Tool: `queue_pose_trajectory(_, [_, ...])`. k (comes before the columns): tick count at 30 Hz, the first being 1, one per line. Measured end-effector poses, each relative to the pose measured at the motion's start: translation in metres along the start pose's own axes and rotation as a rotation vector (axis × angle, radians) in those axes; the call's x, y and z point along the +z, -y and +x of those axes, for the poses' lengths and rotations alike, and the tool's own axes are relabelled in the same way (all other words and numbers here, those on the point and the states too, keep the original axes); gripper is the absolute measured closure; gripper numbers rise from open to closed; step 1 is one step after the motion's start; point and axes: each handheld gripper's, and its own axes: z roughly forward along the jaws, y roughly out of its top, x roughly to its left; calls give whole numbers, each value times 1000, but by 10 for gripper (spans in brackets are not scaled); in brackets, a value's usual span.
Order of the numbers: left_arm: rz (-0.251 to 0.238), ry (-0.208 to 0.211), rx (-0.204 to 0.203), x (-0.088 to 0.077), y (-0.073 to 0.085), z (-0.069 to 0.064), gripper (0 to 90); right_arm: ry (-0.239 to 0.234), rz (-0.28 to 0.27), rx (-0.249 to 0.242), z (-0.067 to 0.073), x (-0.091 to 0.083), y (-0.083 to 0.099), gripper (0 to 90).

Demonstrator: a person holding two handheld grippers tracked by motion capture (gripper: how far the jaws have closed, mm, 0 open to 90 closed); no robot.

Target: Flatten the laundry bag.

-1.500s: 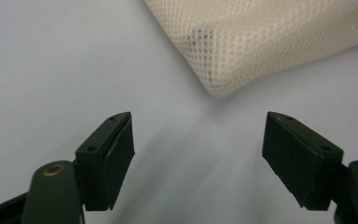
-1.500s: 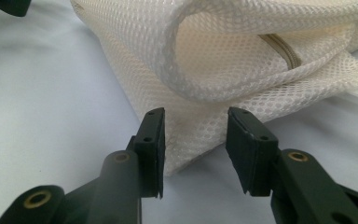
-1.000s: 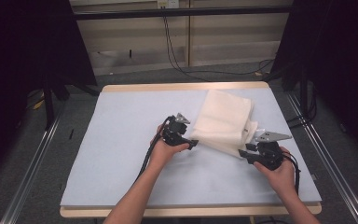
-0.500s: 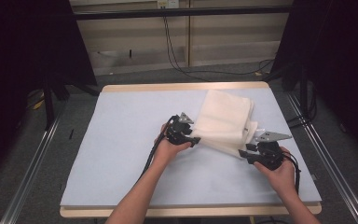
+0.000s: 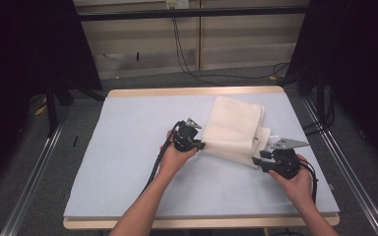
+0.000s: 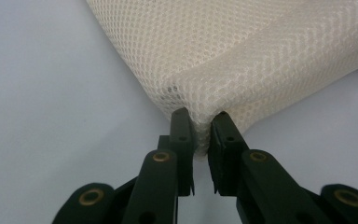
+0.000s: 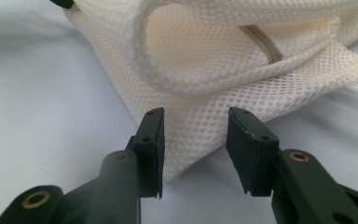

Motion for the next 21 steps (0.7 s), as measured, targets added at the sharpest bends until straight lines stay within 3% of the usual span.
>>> queue_pose_trajectory(4, [-4, 7, -29, -9, 9, 2, 811, -9, -6, 2, 1, 1, -1, 591])
queue_pose_trajectory(8, [3, 21, -5, -10, 12, 1, 769, -8, -6, -14, 4, 3, -3, 623])
queue_pose_trajectory(10, [-14, 45, -15, -10, 10, -1, 664, -1, -22, -19, 6, 2, -5, 688])
queue_pose_trajectory(12, [-10, 39, -12, -12, 9, -2, 647, -5, -28, -18, 6, 1, -6, 706])
queue_pose_trajectory(13, [-20, 53, -5, -14, 7, -2, 589, -16, -35, -18, 6, 0, -8, 744])
queue_pose_trajectory(15, [-37, 43, -4, -14, 6, -4, 499, -21, -39, -15, 7, 0, -10, 751])
queue_pose_trajectory(16, [-38, 37, 9, -16, 4, -5, 499, -21, -39, -15, 7, 0, -10, 751])
queue_pose_trajectory(21, [-71, 78, 41, -16, -7, -15, 321, -20, -58, -30, 9, 1, -16, 769])
